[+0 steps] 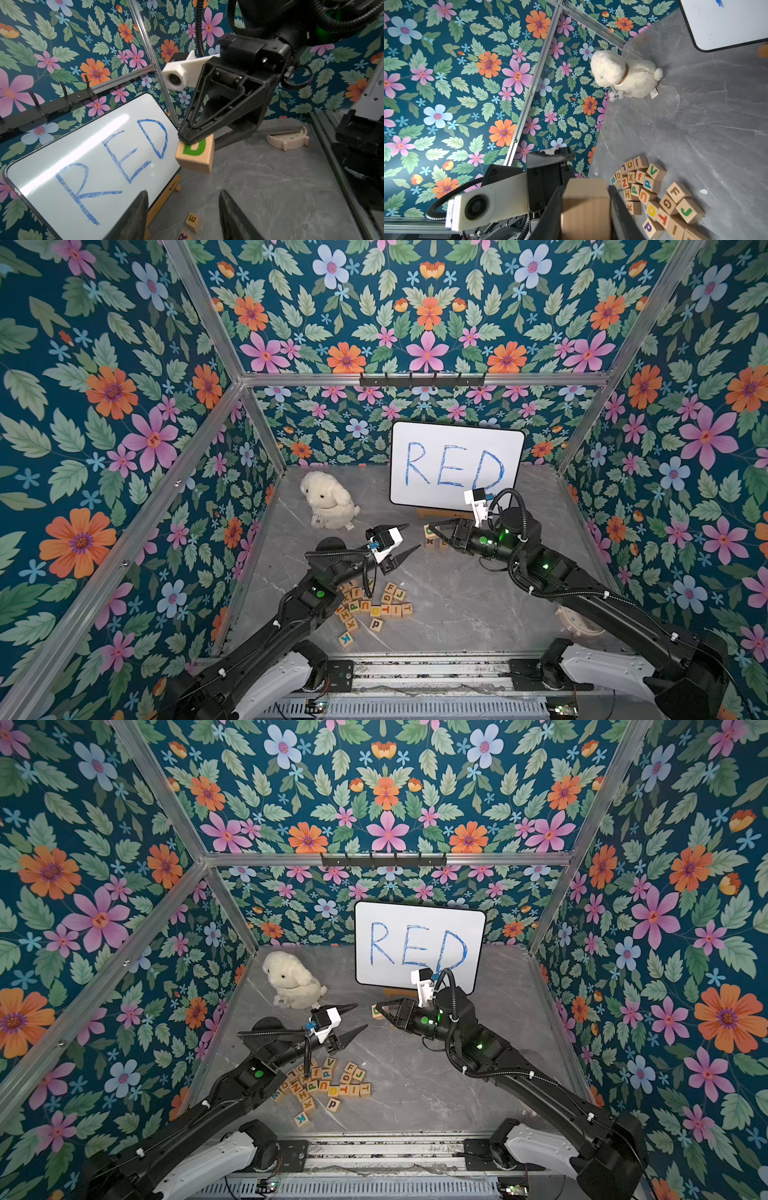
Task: Assemble the uppercase word "red" with letter blocks
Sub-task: Place the letter block at the center of the board.
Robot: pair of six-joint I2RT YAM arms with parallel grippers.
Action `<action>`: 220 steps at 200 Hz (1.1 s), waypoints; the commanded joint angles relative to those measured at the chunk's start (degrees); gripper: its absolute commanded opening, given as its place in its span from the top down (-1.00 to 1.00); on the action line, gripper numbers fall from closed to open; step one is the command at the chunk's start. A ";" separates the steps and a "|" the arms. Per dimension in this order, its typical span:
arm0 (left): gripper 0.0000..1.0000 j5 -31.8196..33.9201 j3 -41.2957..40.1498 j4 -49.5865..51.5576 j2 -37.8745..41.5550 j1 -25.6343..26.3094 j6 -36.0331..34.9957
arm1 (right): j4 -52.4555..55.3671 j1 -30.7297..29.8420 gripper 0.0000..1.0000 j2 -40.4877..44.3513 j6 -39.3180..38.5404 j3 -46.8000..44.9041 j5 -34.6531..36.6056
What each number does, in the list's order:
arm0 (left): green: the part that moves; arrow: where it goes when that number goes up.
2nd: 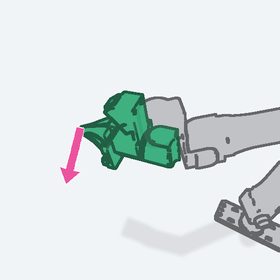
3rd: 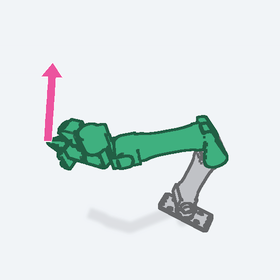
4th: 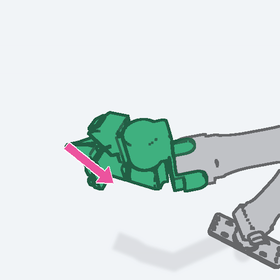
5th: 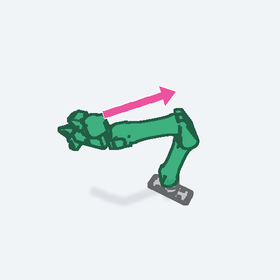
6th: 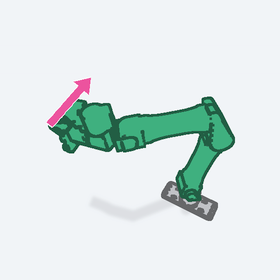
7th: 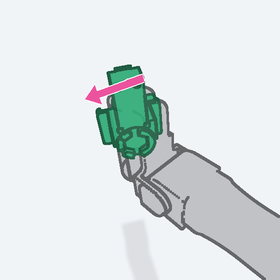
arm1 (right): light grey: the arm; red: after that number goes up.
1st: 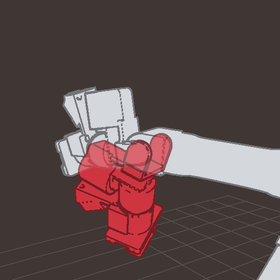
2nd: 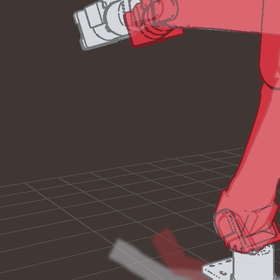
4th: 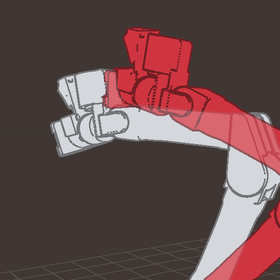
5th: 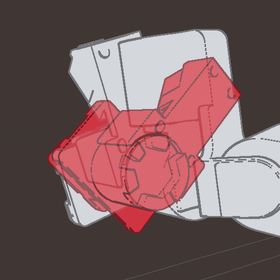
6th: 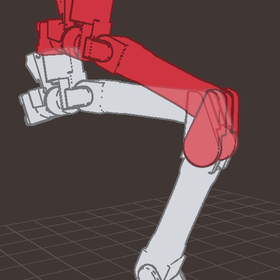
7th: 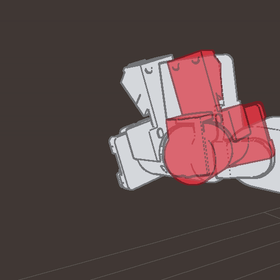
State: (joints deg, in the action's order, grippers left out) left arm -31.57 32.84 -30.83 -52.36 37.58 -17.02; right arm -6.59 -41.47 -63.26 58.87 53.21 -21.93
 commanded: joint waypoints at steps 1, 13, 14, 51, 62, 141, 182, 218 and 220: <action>-0.17 -1.26 -0.60 -7.22 -0.10 0.62 0.63 | -3.95 -0.06 0.59 0.34 2.70 0.23 -2.66; -0.28 -1.96 -0.93 -8.67 -0.15 0.86 2.46 | -5.52 -0.09 0.58 0.42 3.96 -0.60 -3.02; -0.29 -2.02 -0.89 -8.65 -0.13 0.93 2.58 | -5.71 -0.09 0.58 0.47 4.14 -0.67 -3.07; -0.33 -2.73 0.15 -8.61 -1.03 2.03 3.42 | -10.88 -0.05 0.59 -0.44 7.21 -1.32 -6.06; -0.31 -2.84 -0.01 -10.29 -1.77 2.05 4.71 | -11.94 -0.02 0.58 -0.30 7.66 -1.73 -6.65; -0.10 -2.50 0.10 -13.62 -4.04 3.48 6.12 | -17.17 -0.25 0.54 -1.47 11.02 -3.67 -8.71; 0.21 -2.59 -1.64 -15.94 -3.39 3.77 7.90 | -16.92 -1.57 0.54 -2.27 10.32 -2.92 -8.21; 0.61 -2.57 -2.00 -15.59 -2.87 3.95 8.25 | -20.20 -1.85 0.53 -2.52 11.98 -4.16 -7.43; 0.62 -2.65 -2.01 -15.47 -2.82 3.91 8.23 | -19.66 -1.81 0.52 -2.55 11.82 -4.06 -7.42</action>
State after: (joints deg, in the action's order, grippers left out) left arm -33.04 30.46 -44.99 -55.40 41.36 -6.96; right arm -22.70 -43.00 -65.82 68.07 49.30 -30.61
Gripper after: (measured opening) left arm 0.257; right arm 0.319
